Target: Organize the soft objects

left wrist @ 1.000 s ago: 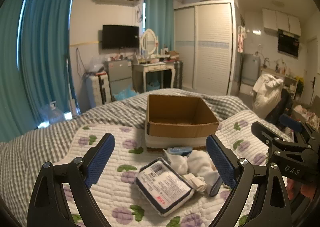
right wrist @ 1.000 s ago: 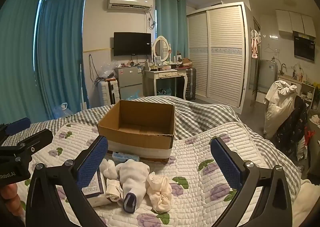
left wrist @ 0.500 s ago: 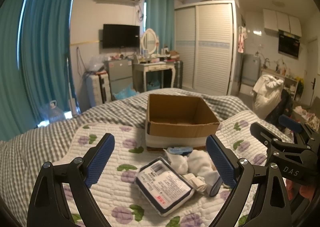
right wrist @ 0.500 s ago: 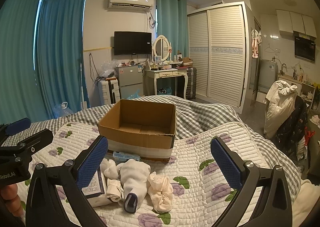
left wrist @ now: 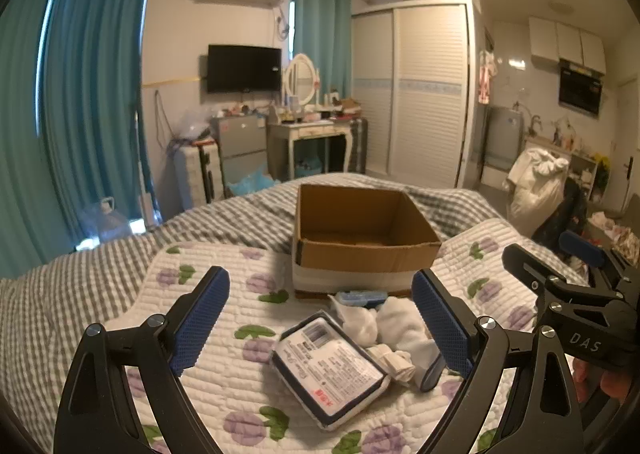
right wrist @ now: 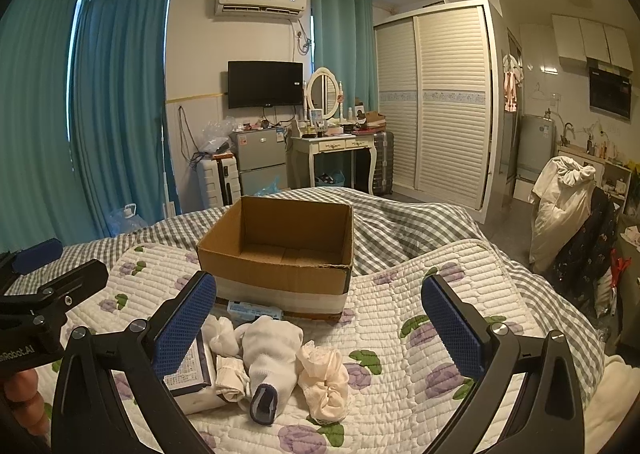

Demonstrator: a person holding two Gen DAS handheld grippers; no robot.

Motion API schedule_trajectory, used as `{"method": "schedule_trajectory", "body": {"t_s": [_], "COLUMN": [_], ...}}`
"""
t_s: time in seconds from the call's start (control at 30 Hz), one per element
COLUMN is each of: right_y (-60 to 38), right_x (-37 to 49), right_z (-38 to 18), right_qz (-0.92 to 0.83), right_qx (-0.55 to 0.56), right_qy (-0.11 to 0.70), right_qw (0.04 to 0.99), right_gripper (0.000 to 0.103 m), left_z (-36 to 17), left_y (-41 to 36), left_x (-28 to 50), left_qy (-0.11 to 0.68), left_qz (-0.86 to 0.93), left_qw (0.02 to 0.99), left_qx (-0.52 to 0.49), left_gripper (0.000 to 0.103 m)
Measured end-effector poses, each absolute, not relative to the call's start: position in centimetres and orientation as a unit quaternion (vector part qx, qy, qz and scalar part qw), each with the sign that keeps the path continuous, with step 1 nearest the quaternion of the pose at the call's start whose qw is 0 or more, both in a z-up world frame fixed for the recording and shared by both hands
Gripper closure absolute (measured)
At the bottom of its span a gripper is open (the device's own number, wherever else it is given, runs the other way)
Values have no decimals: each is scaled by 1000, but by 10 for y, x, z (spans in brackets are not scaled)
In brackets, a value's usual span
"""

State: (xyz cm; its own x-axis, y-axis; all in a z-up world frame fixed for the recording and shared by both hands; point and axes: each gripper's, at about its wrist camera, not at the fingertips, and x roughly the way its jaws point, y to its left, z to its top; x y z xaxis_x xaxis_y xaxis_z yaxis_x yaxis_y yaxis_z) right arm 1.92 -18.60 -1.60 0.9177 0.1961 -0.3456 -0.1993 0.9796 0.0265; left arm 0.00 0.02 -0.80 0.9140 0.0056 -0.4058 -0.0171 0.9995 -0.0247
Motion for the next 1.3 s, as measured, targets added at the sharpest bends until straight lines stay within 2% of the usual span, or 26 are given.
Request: {"method": "schedule_trajectory", "body": {"t_s": [1.3], "right_y": [-187], "right_x": [18], "right_z": [-13], "right_qz": [99], "right_qx": [-6], "right_qy": [178], "right_qw": [979], "right_gripper": [0], "left_z": [-7], "left_y": [-2], "left_x": [-3], "left_qy": [204], "left_qz": [5], "left_qw": [979], "left_qx": [-15], "left_gripper": [8]}}
